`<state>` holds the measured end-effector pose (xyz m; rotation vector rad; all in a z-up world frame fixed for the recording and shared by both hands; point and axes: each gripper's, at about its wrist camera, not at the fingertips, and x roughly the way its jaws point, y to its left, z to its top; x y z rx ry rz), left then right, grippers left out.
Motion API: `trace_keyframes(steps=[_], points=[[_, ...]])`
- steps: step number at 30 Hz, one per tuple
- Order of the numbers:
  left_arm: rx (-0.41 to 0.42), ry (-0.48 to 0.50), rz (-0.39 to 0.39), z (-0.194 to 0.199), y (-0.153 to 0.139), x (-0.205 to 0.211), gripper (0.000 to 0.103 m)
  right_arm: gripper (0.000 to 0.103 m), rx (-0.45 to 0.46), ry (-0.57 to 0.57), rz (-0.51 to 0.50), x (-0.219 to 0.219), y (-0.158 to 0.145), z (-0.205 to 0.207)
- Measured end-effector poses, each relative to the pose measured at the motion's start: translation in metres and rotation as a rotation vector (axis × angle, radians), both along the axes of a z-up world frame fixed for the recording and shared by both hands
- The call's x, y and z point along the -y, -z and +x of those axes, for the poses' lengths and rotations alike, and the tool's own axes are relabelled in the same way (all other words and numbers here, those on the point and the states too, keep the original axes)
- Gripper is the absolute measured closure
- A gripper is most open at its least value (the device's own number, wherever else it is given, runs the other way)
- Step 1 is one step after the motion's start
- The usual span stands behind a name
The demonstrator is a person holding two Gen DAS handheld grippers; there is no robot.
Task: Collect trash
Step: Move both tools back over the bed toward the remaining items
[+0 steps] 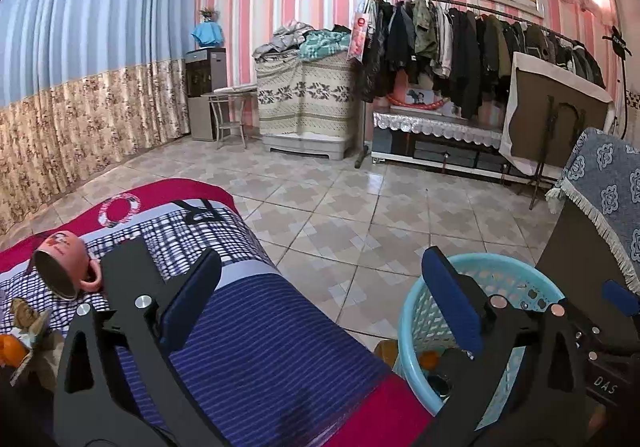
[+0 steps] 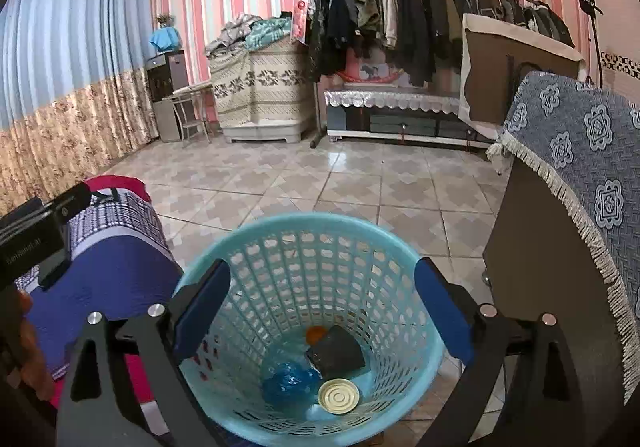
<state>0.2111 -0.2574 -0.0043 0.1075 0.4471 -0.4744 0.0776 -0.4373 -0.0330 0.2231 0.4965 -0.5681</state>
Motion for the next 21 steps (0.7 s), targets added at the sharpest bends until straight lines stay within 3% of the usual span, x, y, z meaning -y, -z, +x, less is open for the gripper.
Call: trace_keyframes(steps=[2,11,16,21], points=[[0.016,-0.019,0.011,-0.006,-0.005,-0.008,0.006,0.004,0.007,-0.011,-0.015,-0.004,-0.004,-0.001],[0.047,-0.12,0.011,-0.026,-0.028,-0.067,0.006,0.004,0.075,-0.087,-0.032,-0.032,-0.026,-0.008],[0.079,-0.2,0.061,-0.046,-0.034,-0.105,0.005,0.004,0.096,-0.149,-0.028,-0.059,-0.033,-0.004],[0.042,-0.276,0.056,-0.056,-0.034,-0.153,0.006,0.004,0.112,-0.215,-0.031,-0.086,-0.038,0.003]])
